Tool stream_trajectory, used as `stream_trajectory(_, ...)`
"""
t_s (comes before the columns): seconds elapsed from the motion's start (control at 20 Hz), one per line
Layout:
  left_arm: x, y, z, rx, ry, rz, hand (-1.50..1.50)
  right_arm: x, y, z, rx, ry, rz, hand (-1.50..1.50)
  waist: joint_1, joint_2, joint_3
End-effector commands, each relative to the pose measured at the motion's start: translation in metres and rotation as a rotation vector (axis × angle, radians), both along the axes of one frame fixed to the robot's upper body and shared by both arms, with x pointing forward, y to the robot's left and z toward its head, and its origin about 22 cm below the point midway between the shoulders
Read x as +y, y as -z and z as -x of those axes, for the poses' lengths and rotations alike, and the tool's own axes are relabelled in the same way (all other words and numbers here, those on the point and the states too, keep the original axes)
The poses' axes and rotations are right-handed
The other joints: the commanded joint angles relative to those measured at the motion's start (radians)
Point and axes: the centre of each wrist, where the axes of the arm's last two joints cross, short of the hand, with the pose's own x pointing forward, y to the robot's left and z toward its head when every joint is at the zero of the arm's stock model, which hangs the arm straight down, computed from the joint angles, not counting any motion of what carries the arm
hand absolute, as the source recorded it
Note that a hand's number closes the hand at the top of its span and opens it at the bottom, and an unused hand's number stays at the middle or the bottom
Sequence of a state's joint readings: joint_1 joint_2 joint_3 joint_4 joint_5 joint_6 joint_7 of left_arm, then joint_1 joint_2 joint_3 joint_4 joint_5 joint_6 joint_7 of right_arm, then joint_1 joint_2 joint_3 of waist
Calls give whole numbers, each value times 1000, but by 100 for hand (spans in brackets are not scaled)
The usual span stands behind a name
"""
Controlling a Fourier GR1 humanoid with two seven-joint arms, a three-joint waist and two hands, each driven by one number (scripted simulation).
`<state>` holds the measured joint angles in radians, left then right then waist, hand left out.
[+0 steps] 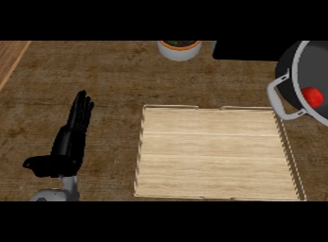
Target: Pick the tomato from the tray and place it in the pot
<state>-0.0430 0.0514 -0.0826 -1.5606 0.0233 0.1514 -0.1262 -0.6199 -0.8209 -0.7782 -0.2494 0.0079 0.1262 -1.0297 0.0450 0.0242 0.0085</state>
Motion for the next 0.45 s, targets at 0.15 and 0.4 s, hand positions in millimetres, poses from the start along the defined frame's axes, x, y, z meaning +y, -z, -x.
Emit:
stream_trajectory(0.15,-2,12,11,2,1,-4,0,-17,-1,22,-132,4,-59,-150,4,2,3)
stream_trajectory(0.4,-1,-10,-1,-22,18,12,0,-24,-16,22,-167,67,-110,-150,14,5,4)
